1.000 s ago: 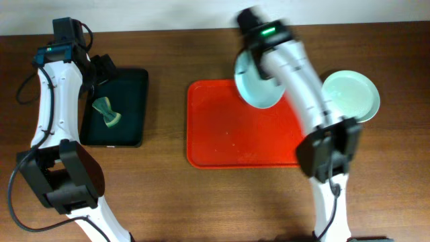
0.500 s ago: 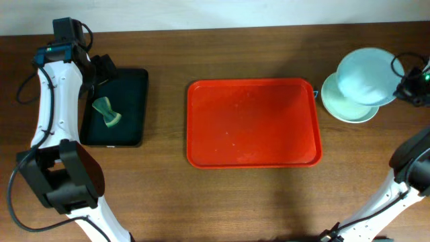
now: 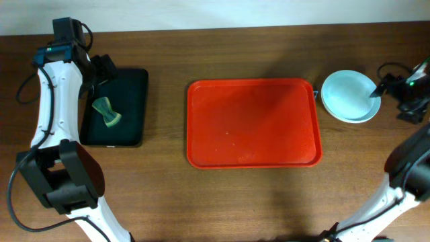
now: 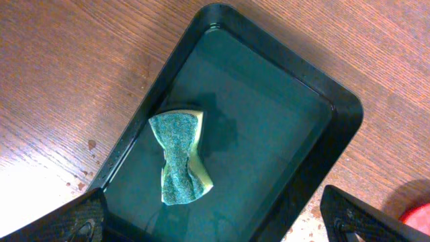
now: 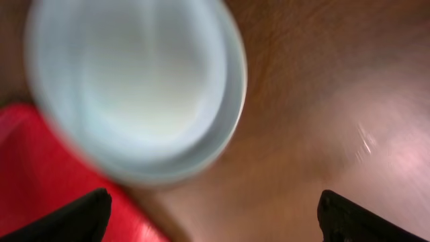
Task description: Clean dirty plates on tray and stack at the side
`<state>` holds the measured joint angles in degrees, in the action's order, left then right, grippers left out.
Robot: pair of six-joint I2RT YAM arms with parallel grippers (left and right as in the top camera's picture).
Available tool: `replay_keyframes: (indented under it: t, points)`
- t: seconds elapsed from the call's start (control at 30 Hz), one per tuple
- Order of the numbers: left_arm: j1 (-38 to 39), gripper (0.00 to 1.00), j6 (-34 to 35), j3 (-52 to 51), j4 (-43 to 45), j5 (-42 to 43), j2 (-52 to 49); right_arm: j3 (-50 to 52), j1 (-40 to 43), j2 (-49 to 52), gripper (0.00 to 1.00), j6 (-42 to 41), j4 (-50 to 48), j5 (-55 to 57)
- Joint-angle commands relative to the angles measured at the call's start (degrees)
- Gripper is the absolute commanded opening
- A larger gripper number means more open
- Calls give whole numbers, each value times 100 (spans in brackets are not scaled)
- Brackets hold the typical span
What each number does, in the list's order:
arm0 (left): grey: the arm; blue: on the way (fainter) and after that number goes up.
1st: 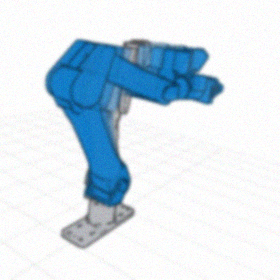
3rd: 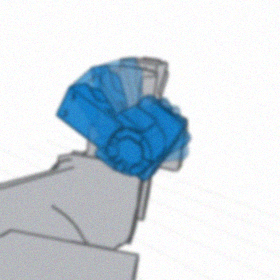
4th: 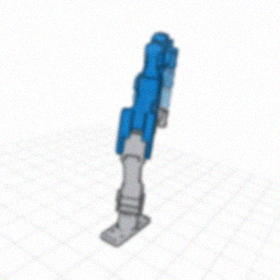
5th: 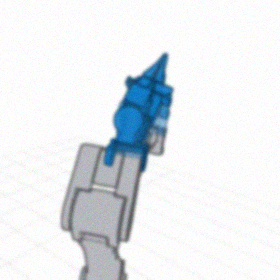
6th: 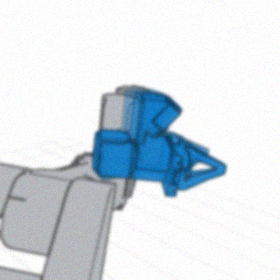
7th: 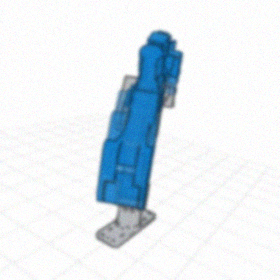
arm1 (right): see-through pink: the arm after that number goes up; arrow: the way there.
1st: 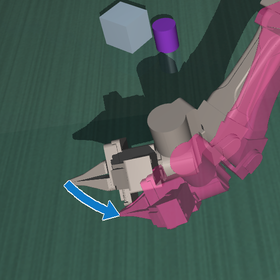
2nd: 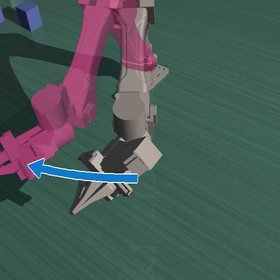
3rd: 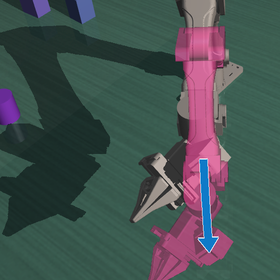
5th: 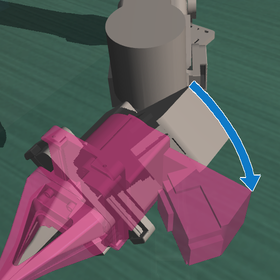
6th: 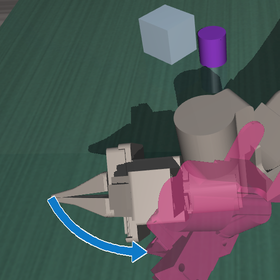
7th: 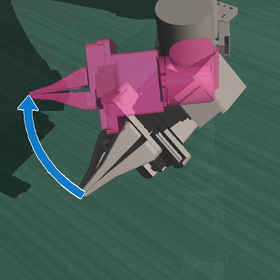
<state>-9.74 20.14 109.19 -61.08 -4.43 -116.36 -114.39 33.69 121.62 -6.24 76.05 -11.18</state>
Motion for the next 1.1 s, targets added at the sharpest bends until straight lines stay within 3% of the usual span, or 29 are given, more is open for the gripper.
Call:
replay_keyframes:
  t: [0.0,0.1,0.2,0.3,0.5,0.6,0.67,0.73,0.9,1.07]
  points:
    - [-17,99,-46,33,-15,59,35,22,-553,-1784,99,-68,398,289]
    - [-17,99,-46,33,-13,59,35,50,-1281,-2920,99,-68,809,315]
    - [-17,99,-46,33,-15,59,35,50,-2697,-4197,99,-70,1661,284]
    - [-17,99,-46,33,-15,59,35,50,-3501,-4767,99,-68,1816,289]
    - [-17,99,-46,33,-13,59,33,199,-3685,-5254,99,192,2127,271]
    - [-17,99,-46,33,-13,59,33,1001,-3661,-5696,99,192,2096,284]
    - [-17,99,-46,33,-13,59,33,2092,-3665,-6529,99,192,1397,284]
    - [-17,99,-46,33,-13,59,33,3740,-3679,-7910,99,190,-262,240]
    - [-17,99,-46,33,-13,59,33,7001,-3755,-10684,99,192,-3211,245]
    - [-13,99,-46,33,-13,59,33,9431,-3755,-11871,99,192,-5692,245]
